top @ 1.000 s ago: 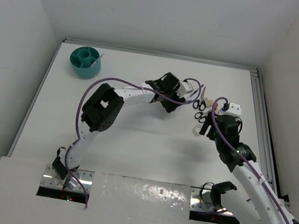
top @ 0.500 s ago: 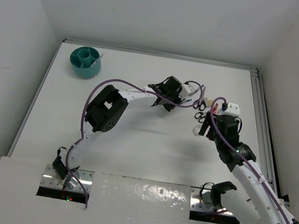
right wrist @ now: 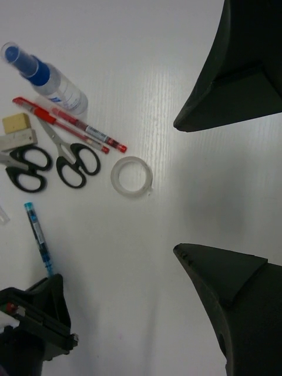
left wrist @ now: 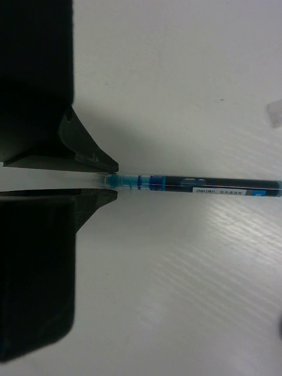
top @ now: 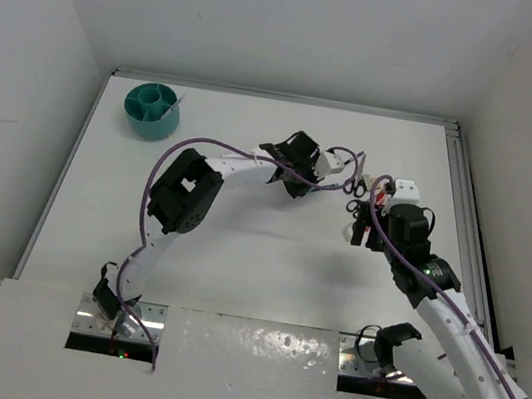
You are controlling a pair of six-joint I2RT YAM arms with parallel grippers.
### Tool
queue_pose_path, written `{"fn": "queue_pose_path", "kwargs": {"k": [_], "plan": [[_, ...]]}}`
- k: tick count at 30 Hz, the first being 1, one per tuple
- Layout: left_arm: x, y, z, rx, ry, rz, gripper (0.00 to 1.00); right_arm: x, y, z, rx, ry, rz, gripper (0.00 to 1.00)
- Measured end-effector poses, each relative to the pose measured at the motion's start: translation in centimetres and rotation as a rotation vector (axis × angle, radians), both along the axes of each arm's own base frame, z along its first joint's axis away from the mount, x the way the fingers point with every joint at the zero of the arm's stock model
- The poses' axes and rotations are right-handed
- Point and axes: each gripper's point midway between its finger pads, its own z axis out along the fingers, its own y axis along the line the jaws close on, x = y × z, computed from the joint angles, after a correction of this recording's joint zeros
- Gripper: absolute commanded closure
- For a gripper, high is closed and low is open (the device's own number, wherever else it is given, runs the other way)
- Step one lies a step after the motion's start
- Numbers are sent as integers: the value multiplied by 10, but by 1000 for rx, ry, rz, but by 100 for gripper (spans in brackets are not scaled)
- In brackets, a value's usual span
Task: Sort the stationery into containers
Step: Pick up the pen from the center of the board.
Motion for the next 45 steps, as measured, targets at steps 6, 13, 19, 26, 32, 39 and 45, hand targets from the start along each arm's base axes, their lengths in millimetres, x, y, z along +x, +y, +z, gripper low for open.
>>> {"fn": "queue_pose_path", "kwargs": {"k": [6, 13, 19, 26, 32, 39, 45], "plan": [[-8, 41, 24, 71, -28, -157, 100, -2, 23, 19, -1, -32, 194, 26], [-25, 78, 104, 62, -192, -344, 100, -1, 48, 42, 14, -39, 362, 26], [-42, 92, 136, 45, -269, -450, 100, -7, 68, 51, 23, -56, 494, 25], [-60, 99, 145, 61, -315, -602, 100, -6, 92, 81, 18, -90, 651, 24], [-70, 111, 160, 97, -402, -716, 100, 4, 116, 102, -9, -129, 784, 21], [-92, 116, 178, 96, -520, -817, 100, 14, 142, 63, 13, 1, 917, 22], [-112, 117, 188, 83, -605, -858, 100, 28, 165, 41, 78, 54, 955, 31]]}}
